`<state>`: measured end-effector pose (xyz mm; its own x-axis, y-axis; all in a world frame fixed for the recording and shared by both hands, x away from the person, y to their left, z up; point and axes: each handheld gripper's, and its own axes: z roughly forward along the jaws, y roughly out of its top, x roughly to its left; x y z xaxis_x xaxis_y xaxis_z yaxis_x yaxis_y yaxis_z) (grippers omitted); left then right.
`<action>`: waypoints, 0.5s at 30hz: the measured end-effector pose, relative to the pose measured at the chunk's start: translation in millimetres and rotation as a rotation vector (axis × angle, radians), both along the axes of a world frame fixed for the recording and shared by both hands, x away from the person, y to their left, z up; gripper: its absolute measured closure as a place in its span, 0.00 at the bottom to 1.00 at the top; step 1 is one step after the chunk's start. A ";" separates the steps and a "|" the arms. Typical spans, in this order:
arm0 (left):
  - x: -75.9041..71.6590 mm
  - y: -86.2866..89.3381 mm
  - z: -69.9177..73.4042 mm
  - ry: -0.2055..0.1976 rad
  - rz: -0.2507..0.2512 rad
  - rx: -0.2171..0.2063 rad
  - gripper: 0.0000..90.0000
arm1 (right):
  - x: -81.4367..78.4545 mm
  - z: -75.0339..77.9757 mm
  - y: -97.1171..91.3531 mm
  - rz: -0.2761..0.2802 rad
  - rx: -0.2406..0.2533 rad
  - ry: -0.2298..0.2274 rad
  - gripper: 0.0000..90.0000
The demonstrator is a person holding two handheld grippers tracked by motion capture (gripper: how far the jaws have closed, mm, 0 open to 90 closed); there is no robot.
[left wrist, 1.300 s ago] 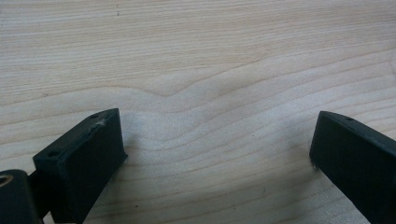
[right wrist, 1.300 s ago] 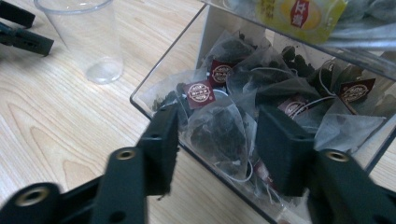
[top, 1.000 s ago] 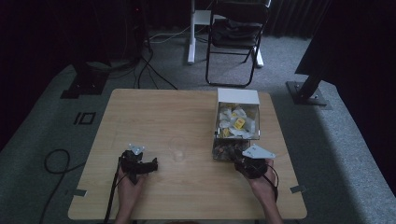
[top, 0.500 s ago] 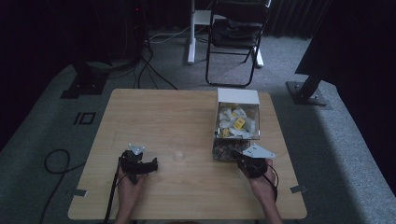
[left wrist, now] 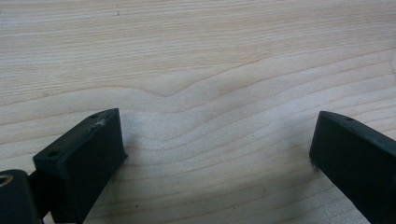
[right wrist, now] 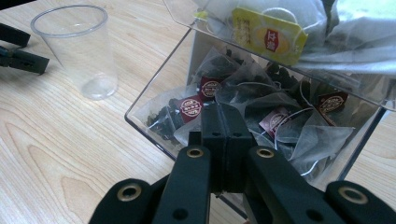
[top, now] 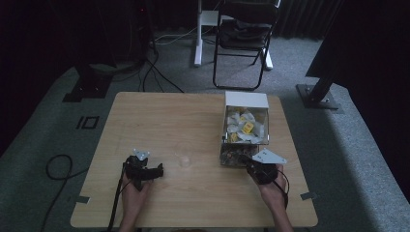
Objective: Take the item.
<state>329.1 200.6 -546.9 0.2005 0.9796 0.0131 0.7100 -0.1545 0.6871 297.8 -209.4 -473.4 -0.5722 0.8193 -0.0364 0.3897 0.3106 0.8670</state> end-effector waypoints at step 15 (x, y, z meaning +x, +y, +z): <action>0.0 0.0 0.0 0.000 0.000 0.000 0.04 | -2.4 7.3 0.2 -0.002 -0.004 -0.027 1.00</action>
<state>329.1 200.6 -546.9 0.2004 0.9796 0.0133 0.7100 -0.1546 0.6871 295.4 -209.2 -466.1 -0.5697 0.8200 -0.0552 0.3668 0.3138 0.8758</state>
